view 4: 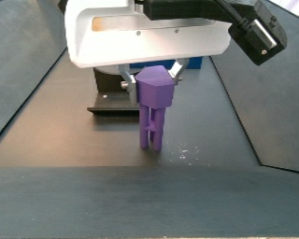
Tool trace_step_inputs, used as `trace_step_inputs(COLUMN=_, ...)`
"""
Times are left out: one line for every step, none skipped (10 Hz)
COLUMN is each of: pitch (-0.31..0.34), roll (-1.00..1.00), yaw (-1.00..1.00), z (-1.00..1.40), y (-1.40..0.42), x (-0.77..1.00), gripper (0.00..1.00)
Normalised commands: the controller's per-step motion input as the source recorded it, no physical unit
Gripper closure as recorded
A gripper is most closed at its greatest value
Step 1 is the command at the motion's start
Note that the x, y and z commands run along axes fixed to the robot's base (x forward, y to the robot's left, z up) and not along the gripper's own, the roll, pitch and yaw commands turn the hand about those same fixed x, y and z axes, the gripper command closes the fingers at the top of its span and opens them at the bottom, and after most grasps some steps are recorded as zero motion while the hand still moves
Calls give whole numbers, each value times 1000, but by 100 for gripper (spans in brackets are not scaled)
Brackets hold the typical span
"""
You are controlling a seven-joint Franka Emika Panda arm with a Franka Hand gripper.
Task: Pick up the 3 prong object. Move up. Move to above the board. Insert the 3 prong object.
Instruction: Pick up the 3 prong object.
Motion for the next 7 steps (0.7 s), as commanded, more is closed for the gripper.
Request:
trace_step_inputs(pitch=0, roll=0, yaw=0, z=0, y=0, x=0, gripper=100)
trace_step_inputs(pitch=0, roll=0, yaw=0, z=0, y=0, x=0, gripper=100)
trace_step_inputs(pitch=0, roll=0, yaw=0, z=0, y=0, x=0, gripper=100)
trace_step_inputs(pitch=0, roll=0, yaw=0, z=0, y=0, x=0, gripper=100)
trace_step_inputs(pitch=0, roll=0, yaw=0, z=0, y=0, x=0, gripper=100)
trace_step_inputs(pitch=0, roll=0, yaw=0, z=0, y=0, x=0, gripper=100)
trace_step_inputs(pitch=0, roll=0, yaw=0, z=0, y=0, x=0, gripper=100)
